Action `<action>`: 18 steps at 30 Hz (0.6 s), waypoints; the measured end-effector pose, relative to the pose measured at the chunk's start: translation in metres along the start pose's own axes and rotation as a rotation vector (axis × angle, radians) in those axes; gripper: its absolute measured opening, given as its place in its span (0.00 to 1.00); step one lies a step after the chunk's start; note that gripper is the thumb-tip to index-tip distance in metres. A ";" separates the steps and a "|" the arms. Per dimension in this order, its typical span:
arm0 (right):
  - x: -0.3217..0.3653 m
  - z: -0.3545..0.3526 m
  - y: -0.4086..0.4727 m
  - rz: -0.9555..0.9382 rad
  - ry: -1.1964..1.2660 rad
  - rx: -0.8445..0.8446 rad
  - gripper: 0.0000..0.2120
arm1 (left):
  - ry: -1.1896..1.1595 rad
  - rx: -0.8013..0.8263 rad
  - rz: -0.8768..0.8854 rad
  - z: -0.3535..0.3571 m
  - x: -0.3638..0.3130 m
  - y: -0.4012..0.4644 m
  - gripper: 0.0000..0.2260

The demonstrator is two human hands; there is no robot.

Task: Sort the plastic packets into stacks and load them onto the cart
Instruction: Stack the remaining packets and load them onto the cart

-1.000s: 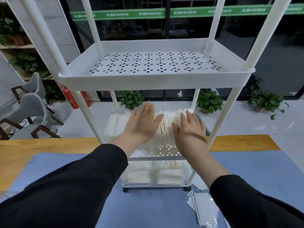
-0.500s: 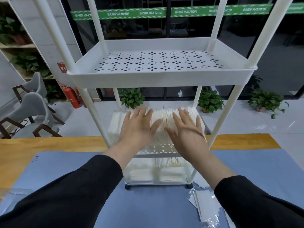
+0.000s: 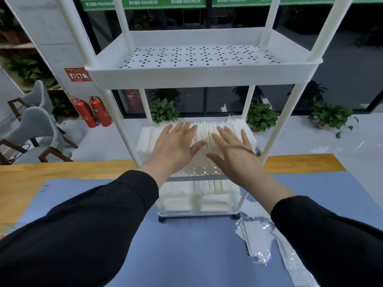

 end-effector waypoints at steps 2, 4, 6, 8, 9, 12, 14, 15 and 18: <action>0.008 -0.014 -0.009 -0.054 0.120 -0.087 0.26 | -0.124 -0.257 0.069 -0.023 -0.007 -0.010 0.30; 0.019 -0.033 -0.029 -0.144 0.209 -0.211 0.20 | -0.206 -0.559 0.172 -0.051 -0.019 -0.034 0.20; 0.024 -0.046 -0.056 -0.197 0.256 -0.296 0.17 | -0.256 -0.683 0.289 -0.065 -0.035 -0.058 0.19; 0.022 -0.051 -0.085 -0.201 0.267 -0.353 0.15 | -0.318 -0.676 0.425 -0.068 -0.059 -0.080 0.21; 0.018 -0.051 -0.100 -0.184 0.264 -0.380 0.15 | -0.351 -0.658 0.481 -0.066 -0.070 -0.091 0.22; -0.012 -0.035 -0.146 -0.019 0.251 -0.375 0.15 | -0.427 -0.538 0.573 -0.035 -0.103 -0.121 0.23; -0.041 -0.011 -0.179 0.176 0.266 -0.284 0.15 | -0.449 -0.403 0.573 -0.005 -0.121 -0.136 0.23; -0.057 0.001 -0.198 0.293 0.271 -0.231 0.14 | -0.446 -0.309 0.556 0.012 -0.131 -0.141 0.23; -0.099 0.040 -0.265 0.635 0.289 -0.042 0.09 | -0.416 0.171 0.420 0.083 -0.162 -0.145 0.16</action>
Point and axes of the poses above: each hand's wrist, its own y-axis towards the middle knuckle, its own z-axis out of the palm, x = y × z, the point moved 10 cm from there along y, towards the middle knuckle, and after that the axes turned 2 degrees about x, right-handed, at the moved point
